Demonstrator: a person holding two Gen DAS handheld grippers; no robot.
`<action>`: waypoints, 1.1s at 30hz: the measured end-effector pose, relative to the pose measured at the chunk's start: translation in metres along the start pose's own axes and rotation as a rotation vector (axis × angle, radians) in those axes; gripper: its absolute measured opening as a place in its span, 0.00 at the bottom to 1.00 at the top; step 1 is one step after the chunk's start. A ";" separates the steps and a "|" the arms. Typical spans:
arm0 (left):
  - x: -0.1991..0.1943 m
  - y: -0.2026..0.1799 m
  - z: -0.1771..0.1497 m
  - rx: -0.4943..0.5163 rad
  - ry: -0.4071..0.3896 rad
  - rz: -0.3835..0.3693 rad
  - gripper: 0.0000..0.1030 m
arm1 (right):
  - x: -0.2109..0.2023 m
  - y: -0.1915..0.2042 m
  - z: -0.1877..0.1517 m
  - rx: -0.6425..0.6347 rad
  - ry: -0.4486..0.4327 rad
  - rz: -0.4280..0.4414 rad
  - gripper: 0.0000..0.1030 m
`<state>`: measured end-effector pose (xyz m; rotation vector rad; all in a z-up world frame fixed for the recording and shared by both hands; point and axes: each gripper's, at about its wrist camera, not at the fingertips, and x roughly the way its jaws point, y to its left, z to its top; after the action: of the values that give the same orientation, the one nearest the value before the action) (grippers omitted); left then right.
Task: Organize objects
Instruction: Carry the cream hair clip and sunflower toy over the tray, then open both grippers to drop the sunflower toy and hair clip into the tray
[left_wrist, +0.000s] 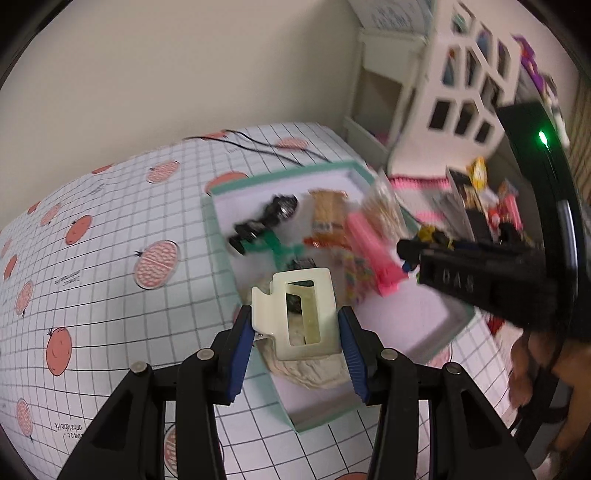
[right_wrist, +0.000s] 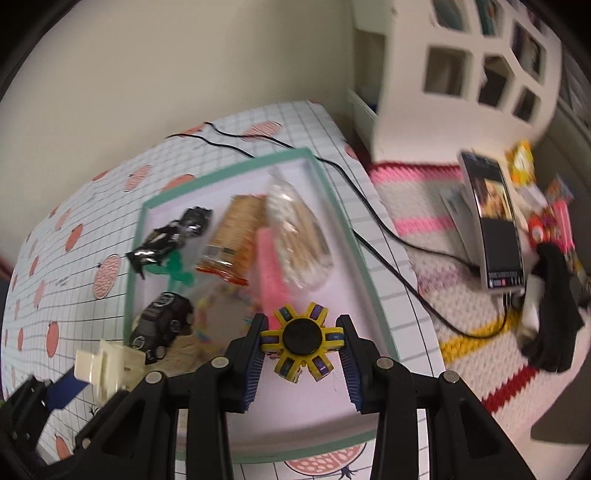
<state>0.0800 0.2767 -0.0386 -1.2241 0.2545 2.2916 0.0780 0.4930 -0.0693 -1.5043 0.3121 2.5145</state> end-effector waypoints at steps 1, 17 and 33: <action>0.002 -0.002 -0.002 0.007 0.009 0.000 0.46 | 0.002 -0.002 -0.001 0.008 0.009 -0.004 0.39; 0.036 -0.004 -0.013 -0.041 0.189 -0.083 0.46 | 0.021 0.012 -0.011 -0.046 0.109 -0.023 0.39; 0.041 0.004 -0.013 -0.120 0.217 -0.134 0.46 | 0.029 0.017 -0.015 -0.072 0.141 -0.036 0.41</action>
<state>0.0684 0.2825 -0.0794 -1.5060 0.1084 2.0867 0.0725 0.4742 -0.1000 -1.7039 0.2153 2.4217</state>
